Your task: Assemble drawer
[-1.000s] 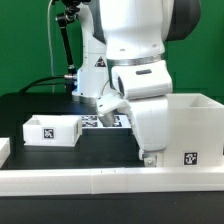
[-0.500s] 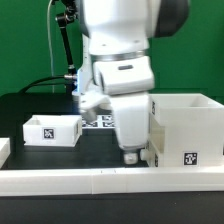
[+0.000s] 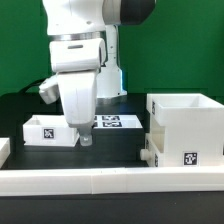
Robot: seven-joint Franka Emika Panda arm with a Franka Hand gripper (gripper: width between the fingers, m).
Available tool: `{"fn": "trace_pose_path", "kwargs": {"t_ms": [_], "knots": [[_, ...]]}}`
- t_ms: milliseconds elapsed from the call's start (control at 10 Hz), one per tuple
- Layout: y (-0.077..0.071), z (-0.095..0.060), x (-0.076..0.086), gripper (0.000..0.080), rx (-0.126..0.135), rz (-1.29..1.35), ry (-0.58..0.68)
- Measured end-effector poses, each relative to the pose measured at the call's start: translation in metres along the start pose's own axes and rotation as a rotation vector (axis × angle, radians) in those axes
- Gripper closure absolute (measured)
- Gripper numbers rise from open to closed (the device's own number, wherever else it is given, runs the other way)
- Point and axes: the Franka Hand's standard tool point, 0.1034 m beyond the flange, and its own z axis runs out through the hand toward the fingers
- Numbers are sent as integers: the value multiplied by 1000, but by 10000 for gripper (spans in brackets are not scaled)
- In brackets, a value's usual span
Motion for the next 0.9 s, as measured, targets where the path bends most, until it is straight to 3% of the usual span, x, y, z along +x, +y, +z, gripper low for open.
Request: {"fn": "trace_pose_path", "kwargs": {"t_ms": [300,400,900], "knots": [[-31,-19,-19,151,-39,33,-20],[-41,-21,-25,151,-37,46,-24],[-44,-20,-26,151,-35,265,-19]]}}
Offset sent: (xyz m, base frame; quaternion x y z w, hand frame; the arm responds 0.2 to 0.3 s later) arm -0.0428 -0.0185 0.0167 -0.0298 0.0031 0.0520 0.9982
